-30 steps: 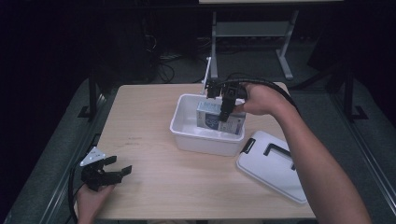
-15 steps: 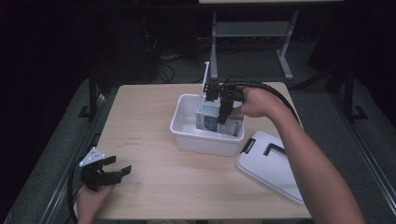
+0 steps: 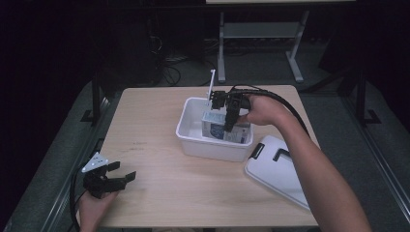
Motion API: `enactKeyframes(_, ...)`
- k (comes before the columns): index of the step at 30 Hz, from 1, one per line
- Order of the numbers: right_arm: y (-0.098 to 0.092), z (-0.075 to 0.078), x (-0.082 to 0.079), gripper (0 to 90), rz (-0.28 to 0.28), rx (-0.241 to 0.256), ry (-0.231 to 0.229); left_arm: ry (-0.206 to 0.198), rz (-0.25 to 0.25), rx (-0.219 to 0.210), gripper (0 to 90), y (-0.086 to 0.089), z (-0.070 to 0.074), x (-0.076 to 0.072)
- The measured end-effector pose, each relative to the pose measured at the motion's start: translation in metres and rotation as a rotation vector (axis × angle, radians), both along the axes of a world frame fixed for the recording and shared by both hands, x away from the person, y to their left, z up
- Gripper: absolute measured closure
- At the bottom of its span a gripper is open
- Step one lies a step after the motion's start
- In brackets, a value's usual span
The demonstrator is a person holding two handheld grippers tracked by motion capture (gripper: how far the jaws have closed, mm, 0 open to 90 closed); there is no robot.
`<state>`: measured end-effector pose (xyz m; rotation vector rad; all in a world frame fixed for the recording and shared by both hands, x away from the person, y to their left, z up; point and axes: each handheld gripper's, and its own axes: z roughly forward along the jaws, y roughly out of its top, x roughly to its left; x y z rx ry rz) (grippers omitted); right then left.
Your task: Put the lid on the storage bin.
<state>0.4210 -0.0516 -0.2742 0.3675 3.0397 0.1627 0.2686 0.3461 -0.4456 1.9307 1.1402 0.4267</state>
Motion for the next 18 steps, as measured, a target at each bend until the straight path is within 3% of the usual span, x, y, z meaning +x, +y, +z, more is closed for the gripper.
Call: enactKeyframes(18, 0.000, -0.023, 0.005, 55.2, -0.006, -0.007, 0.019, 0.001, 0.003, -0.004, 16.4, 0.000, 0.000, 0.000)
